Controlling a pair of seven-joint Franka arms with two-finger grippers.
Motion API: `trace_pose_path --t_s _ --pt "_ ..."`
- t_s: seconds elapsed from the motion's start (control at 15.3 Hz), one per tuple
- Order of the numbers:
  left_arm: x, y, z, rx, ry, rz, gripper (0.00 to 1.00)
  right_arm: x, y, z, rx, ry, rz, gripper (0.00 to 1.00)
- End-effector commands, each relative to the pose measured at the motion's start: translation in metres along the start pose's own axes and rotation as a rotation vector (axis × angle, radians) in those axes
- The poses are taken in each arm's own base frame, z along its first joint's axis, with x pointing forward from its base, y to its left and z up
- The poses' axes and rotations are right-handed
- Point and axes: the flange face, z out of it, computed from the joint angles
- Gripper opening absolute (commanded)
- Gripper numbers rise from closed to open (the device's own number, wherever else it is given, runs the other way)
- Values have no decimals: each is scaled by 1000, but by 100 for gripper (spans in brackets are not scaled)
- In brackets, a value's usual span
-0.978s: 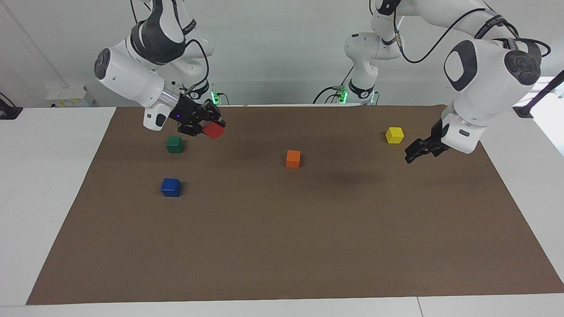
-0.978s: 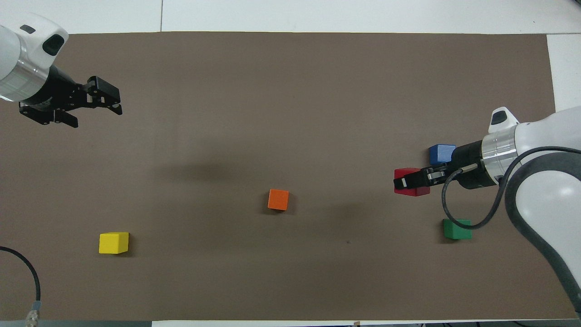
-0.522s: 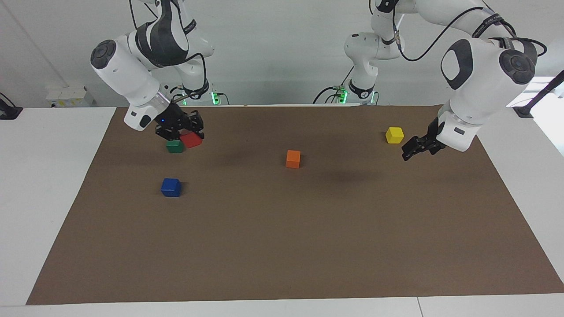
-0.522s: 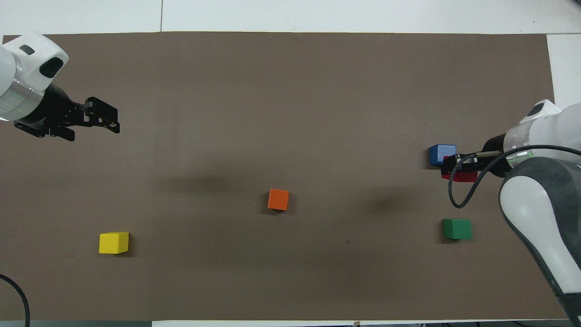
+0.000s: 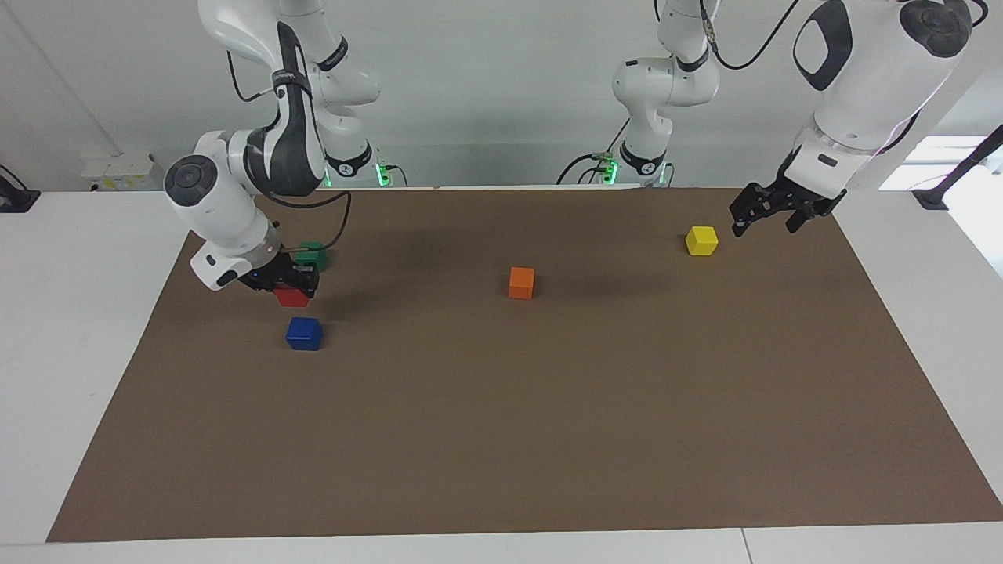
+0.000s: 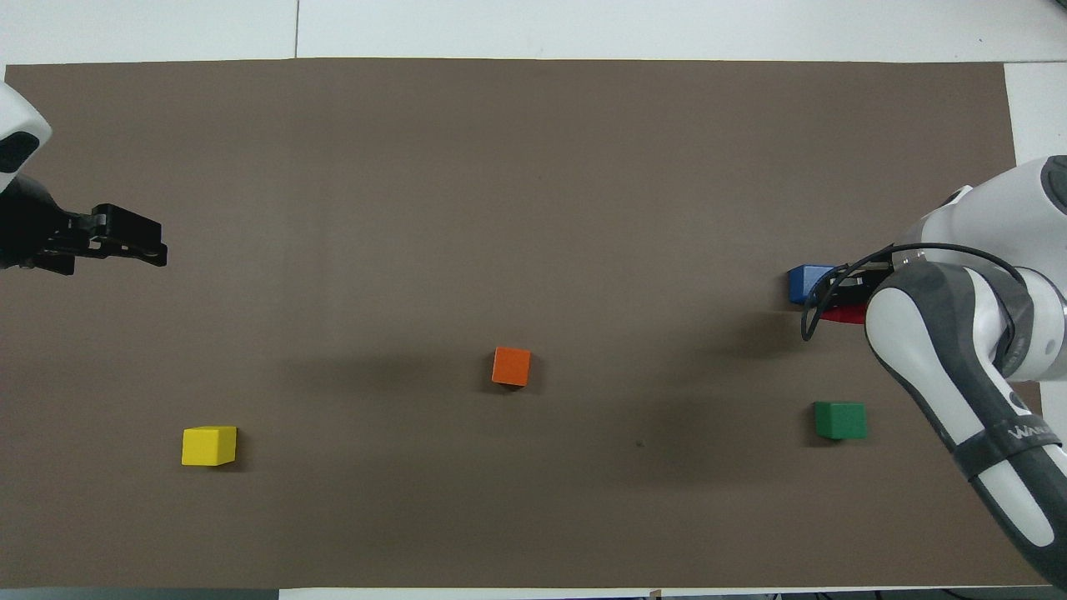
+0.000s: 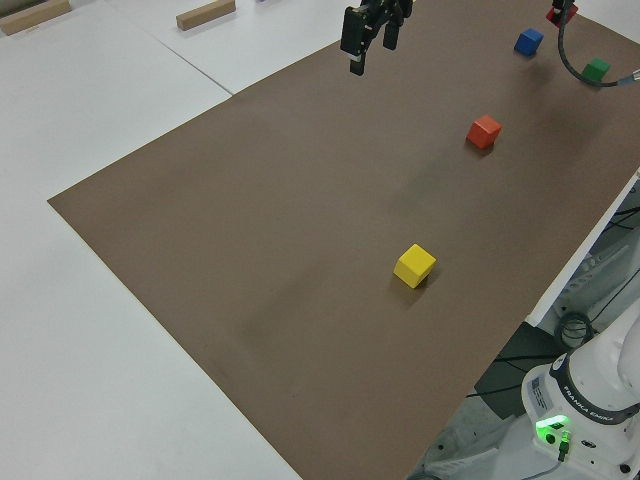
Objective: Transfer red block to right arm and stack on blue block
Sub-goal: 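Lower the red block onto the blue block with the right gripper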
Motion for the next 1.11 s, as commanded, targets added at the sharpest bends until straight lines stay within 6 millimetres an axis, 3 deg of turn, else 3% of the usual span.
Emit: trace_pose_path --t_s 0.0,0.39,1.04 --pt "-3 -6 6 25 3 18 100 10 2 4 -35 26 15 0" --pt "-5 -7 5 27 -5 27 100 30 2 20 -28 49 30 0" --pt "-5 -17 0 27 11 9 100 38 -3 36 49 43 70 0"
